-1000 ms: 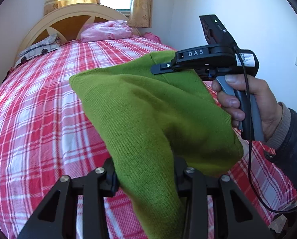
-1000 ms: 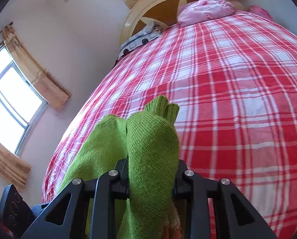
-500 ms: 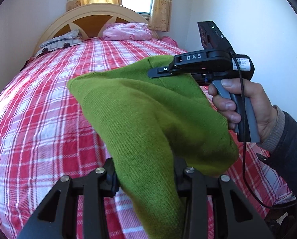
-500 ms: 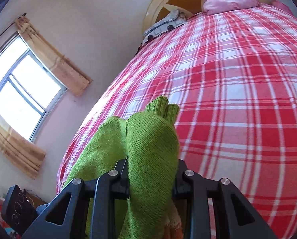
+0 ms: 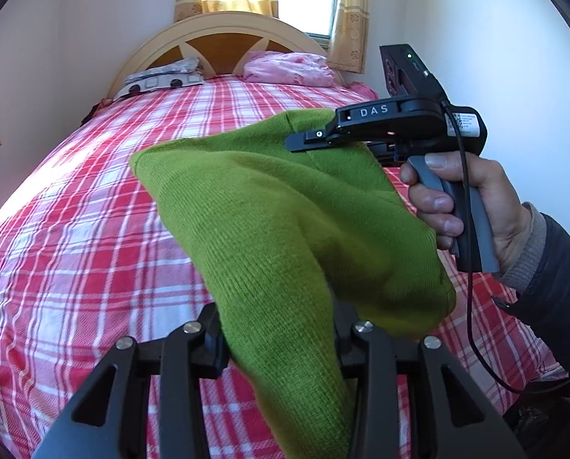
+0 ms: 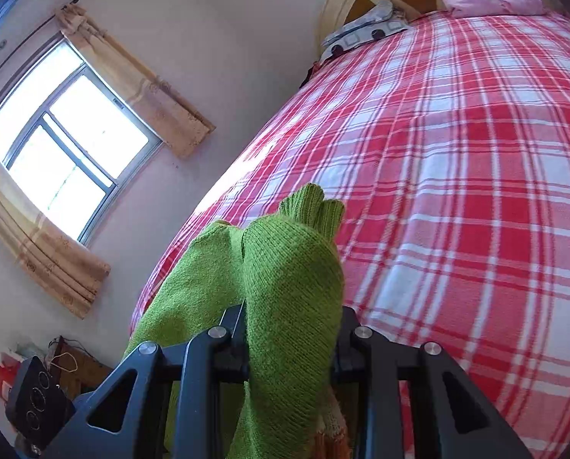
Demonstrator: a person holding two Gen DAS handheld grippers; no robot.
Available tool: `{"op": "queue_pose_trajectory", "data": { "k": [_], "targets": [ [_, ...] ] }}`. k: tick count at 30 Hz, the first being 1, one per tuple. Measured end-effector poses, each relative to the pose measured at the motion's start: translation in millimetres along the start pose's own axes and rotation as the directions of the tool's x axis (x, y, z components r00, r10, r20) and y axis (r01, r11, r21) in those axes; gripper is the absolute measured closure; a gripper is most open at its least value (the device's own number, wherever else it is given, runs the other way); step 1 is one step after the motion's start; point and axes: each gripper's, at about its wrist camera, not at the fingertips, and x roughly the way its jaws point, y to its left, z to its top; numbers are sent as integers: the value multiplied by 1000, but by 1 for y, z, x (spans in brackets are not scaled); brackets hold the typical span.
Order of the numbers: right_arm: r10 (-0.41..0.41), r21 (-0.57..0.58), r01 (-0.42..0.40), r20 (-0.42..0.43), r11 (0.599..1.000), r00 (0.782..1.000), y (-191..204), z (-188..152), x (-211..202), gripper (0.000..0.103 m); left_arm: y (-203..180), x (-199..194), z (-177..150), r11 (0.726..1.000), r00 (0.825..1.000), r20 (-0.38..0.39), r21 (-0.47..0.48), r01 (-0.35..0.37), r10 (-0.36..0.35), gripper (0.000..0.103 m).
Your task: Fold small clothes
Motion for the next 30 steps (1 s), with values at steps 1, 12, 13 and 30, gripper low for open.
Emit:
{"op": "queue_pose_trajectory", "data": {
  "k": [1,12,13,30],
  "targets": [
    [5,-9,-5,-7,1000,1000,7,-1,6,73,3,-2,-2,1000,1000,0,-5,-9,9,63],
    [60,-54,-65,-85,996,995,58,-7,72,73,41,-27,-30,994,995,-6,-35,-101,101,63],
    [65,-57,-71,-93,996,994,62,-8,78,73,43,-30,-33,993,994,-6,-34,-110,109,63],
    [84,-105,-110,-223,988,971,107,-32,155,73,80,-45,-76,979,984,-63,-109,-175,169,63]
  ]
}}
